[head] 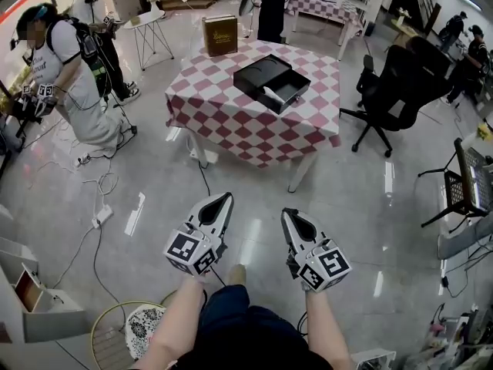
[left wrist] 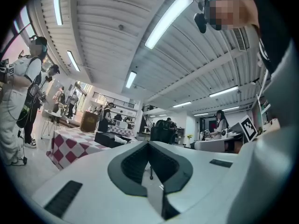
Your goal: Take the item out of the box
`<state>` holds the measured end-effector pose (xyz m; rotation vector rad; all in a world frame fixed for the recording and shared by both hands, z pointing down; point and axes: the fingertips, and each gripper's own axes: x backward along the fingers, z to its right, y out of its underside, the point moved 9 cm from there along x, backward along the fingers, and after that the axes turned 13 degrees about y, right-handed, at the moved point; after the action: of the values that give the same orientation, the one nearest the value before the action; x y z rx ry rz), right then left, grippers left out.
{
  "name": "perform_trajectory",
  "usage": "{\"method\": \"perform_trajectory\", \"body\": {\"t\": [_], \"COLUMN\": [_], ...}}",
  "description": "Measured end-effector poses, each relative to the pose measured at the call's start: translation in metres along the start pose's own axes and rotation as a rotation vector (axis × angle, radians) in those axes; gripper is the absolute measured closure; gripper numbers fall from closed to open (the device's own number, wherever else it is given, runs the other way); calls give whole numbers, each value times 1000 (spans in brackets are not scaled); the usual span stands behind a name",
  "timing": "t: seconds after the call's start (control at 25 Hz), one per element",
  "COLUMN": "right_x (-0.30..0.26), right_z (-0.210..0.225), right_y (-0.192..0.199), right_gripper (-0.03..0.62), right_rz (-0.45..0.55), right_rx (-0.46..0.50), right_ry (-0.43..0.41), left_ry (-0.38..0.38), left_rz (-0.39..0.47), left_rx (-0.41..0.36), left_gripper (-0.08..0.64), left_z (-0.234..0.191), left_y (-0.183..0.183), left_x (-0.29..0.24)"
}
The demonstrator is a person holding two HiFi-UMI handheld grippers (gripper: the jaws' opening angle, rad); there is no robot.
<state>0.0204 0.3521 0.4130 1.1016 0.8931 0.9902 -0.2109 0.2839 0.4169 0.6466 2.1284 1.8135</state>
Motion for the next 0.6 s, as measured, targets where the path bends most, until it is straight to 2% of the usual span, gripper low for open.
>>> {"method": "perform_trajectory", "body": {"t": [0.6], "right_x": [-76], "right_z": [9], "right_y": [-7], "right_gripper": [589], "right_rz": [21], "right_rx": [-2], "right_ry": [64], "left_ry": [34], "left_rz": [-4], "left_rx": [12], "left_gripper": [560], "left_z": [-79], "left_y": [-10], "left_x": [-24]}}
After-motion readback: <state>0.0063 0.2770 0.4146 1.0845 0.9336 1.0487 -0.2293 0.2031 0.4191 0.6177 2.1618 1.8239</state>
